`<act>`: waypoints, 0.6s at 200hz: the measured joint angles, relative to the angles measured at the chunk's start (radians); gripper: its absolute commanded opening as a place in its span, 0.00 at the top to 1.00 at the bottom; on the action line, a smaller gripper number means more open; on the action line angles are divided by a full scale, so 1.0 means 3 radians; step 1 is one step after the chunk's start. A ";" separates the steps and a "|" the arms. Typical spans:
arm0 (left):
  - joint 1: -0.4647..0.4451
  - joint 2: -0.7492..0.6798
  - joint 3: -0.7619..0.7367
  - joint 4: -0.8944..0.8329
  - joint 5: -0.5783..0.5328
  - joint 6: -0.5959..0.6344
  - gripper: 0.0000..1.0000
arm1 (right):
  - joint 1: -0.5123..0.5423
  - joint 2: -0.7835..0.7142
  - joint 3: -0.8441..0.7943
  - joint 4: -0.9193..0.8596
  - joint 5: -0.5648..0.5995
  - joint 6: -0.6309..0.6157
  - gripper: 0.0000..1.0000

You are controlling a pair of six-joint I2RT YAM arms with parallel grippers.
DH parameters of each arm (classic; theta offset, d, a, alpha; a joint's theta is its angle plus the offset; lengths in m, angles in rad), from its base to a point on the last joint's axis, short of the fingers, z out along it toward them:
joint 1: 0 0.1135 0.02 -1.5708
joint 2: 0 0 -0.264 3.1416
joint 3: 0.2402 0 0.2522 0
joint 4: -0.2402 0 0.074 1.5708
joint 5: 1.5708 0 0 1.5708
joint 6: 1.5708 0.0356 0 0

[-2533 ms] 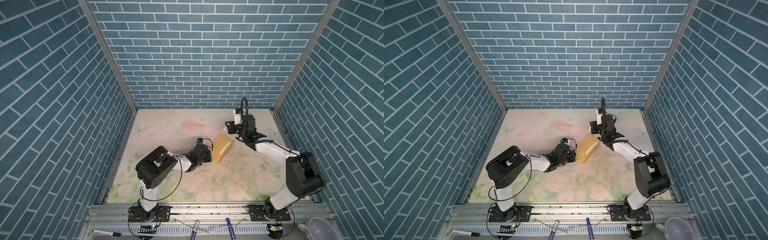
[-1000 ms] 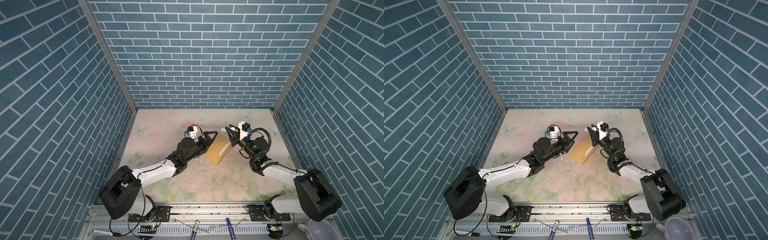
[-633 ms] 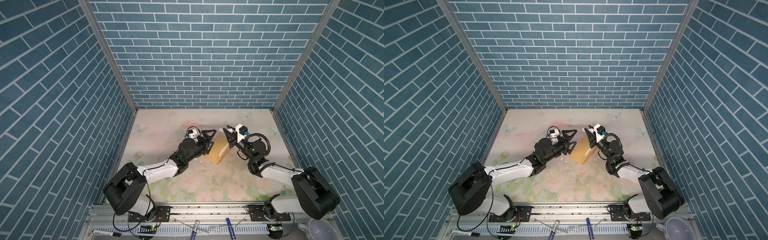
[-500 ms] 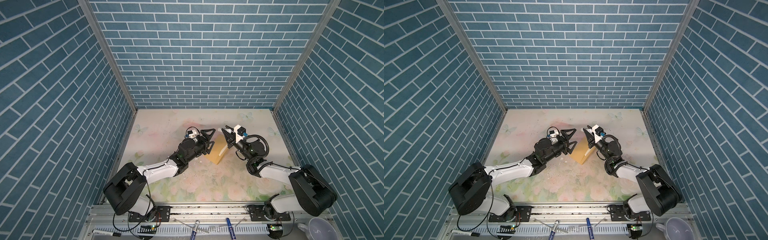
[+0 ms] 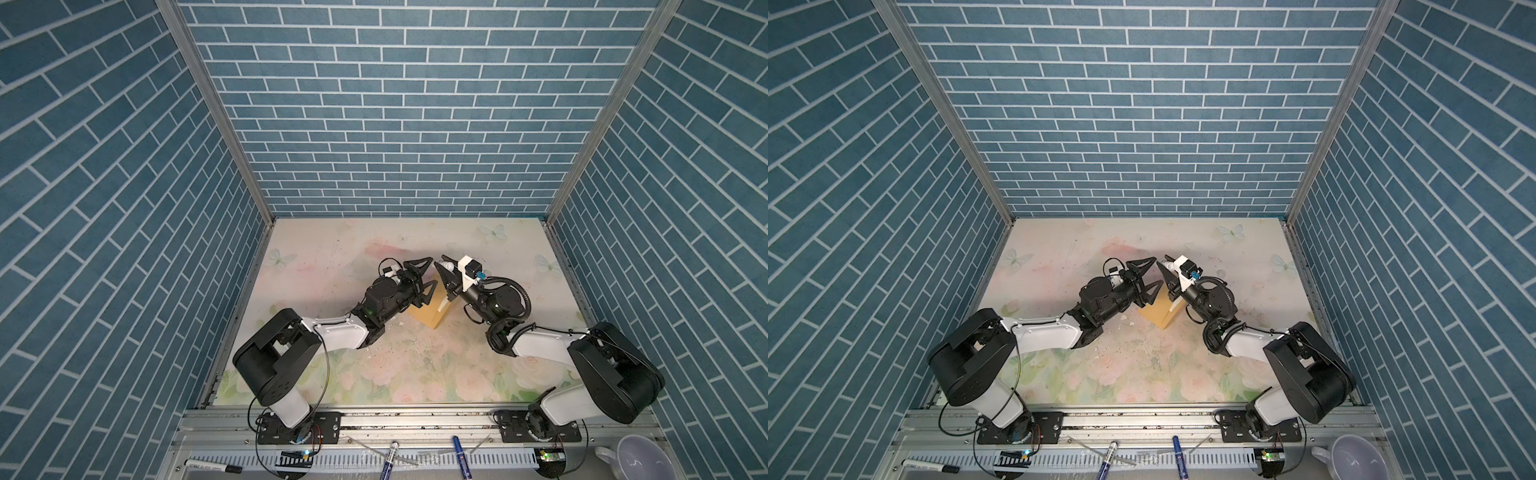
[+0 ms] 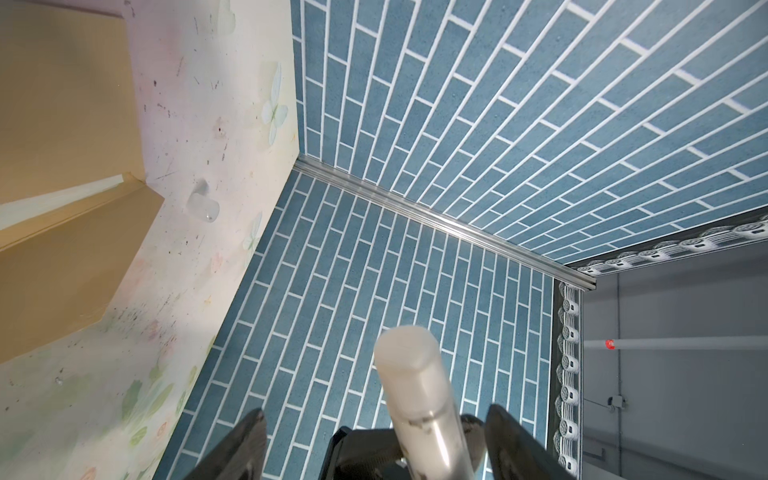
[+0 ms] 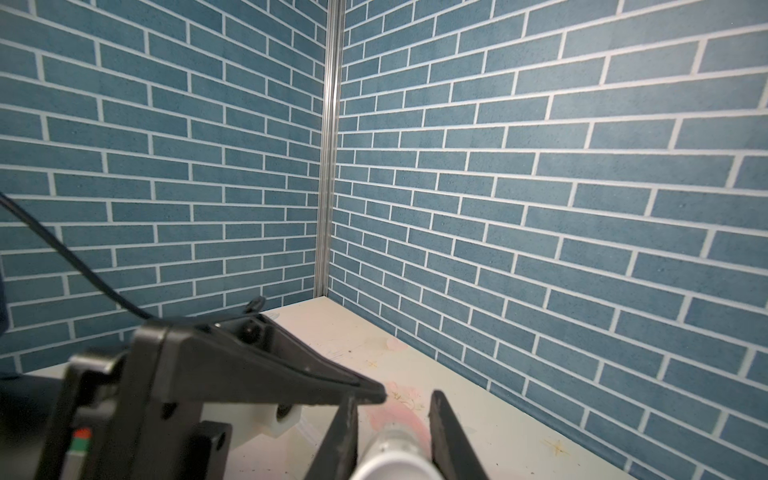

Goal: Place the letter into the envelope and seal it
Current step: 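Raise the left gripper toward the glue stick while right gripper holds it up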

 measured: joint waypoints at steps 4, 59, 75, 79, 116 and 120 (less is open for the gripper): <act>0.0000 0.0023 0.0011 0.0027 0.0000 -0.0013 0.23 | 0.0004 0.0001 0.0000 0.0000 0.0000 -0.0001 1.00; 0.0019 0.0103 0.0113 0.0268 -0.0029 -0.0181 0.38 | 0.0056 0.0013 0.0000 0.0003 0.0001 -0.0008 1.00; 0.0025 0.0103 0.0130 0.0285 -0.0036 -0.0184 0.45 | 0.0062 0.0014 0.0000 0.0003 0.0004 -0.0009 1.00; 0.0025 0.0103 0.0132 0.0286 -0.0037 -0.0200 0.47 | 0.0065 0.0014 0.0000 0.0004 0.0005 -0.0010 1.00; 0.0028 0.0112 0.0160 0.0277 -0.0041 -0.0223 0.66 | 0.0071 0.0015 0.0000 0.0053 0.0025 -0.0011 1.00; 0.0029 0.0113 0.0161 0.0277 -0.0039 -0.0231 0.69 | 0.0071 0.0015 0.0000 0.0061 0.0027 -0.0013 1.00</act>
